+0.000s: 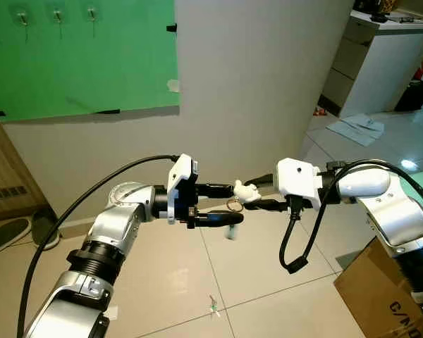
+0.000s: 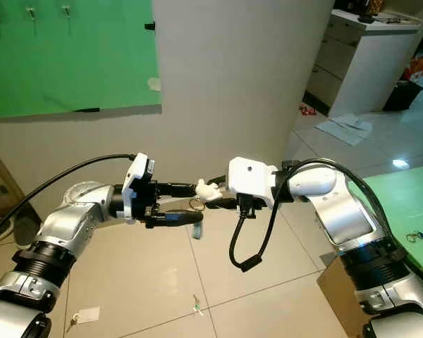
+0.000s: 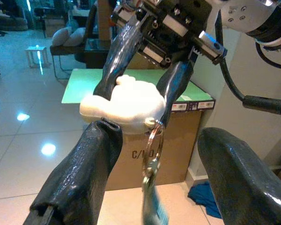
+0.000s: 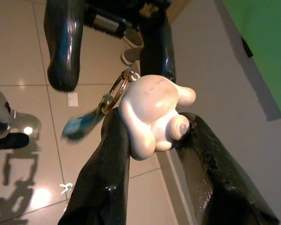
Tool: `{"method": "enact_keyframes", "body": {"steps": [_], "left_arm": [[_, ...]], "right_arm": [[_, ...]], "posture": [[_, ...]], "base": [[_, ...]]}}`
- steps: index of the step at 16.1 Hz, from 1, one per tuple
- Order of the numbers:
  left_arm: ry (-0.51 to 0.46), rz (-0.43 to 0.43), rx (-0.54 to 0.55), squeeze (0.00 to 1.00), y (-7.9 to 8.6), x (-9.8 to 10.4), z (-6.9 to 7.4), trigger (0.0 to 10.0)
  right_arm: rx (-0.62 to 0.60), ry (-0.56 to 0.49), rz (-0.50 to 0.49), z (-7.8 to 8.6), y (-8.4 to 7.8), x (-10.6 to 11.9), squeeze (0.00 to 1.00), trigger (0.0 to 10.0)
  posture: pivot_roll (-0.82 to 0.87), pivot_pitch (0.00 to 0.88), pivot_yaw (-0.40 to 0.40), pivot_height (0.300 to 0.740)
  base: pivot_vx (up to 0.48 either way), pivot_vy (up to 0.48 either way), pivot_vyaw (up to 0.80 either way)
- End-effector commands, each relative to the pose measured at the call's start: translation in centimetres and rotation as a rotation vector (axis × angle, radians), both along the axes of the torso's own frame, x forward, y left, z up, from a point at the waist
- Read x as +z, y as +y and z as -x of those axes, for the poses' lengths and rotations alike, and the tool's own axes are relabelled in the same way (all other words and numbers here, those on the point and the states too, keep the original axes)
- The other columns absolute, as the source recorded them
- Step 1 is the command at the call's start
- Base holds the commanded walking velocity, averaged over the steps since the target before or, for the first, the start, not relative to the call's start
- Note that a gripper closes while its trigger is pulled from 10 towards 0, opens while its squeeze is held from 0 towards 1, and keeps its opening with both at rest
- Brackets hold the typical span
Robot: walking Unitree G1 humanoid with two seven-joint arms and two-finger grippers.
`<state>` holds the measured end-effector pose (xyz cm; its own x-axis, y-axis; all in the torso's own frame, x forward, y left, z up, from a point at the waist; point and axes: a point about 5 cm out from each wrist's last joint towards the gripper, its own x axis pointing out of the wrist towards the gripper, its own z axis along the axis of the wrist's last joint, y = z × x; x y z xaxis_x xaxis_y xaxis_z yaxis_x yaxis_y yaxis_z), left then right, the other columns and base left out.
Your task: Hang keys on a hook
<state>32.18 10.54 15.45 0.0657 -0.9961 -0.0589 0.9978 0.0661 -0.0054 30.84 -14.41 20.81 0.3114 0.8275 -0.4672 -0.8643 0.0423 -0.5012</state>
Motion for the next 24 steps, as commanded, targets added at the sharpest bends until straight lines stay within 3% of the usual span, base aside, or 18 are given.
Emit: {"method": "enact_keyframes", "body": {"steps": [1, 9, 10, 11, 23, 24], "left_arm": [[-0.001, -0.020, -0.036, 0.00, -0.7, 0.0, 0.1, 0.0], [0.005, -0.031, -0.018, 0.00, 0.1, -0.1, 0.1, 0.0], [0.004, -0.031, -0.016, 0.00, 0.3, -0.1, 0.2, 2.0], [0.004, -0.034, -0.013, 0.00, 0.4, -0.1, 0.2, 10.0], [0.022, -0.025, 0.003, 0.00, -0.2, -0.6, 0.2, 10.0], [0.026, -0.021, 0.005, 0.00, -0.2, -0.5, 0.1, 4.9]], "right_arm": [[0.019, -0.034, -0.032, 0.3, 0.1, 1.2, 0.00, 0.0], [0.002, -0.023, -0.005, 0.3, -0.7, 1.0, 0.00, 0.0], [-0.014, -0.022, 0.015, 0.2, -1.1, 0.7, 0.00, 0.0], [-0.029, -0.019, 0.035, 0.1, -1.5, 0.3, 0.00, 0.0], [0.009, -0.014, -0.001, 0.7, -0.8, 0.8, 0.00, 0.0], [0.010, -0.012, 0.000, 0.7, -0.8, 0.8, 0.00, 0.0]], "posture": [[-0.11, 0.000, 0.027, 0.740], [-0.11, 0.000, 0.022, 0.740], [-0.11, 0.000, 0.021, 0.740], [-0.11, 0.000, 0.021, 0.740], [-0.12, 0.000, 0.022, 0.740], [-0.12, 0.000, 0.020, 0.740]], "base": [[0.000, 0.000, 0.00], [0.000, 0.000, 0.00], [0.000, 0.000, 0.00], [0.000, 0.000, 0.00], [0.000, 0.000, 0.00], [0.000, 0.000, 0.00]]}}
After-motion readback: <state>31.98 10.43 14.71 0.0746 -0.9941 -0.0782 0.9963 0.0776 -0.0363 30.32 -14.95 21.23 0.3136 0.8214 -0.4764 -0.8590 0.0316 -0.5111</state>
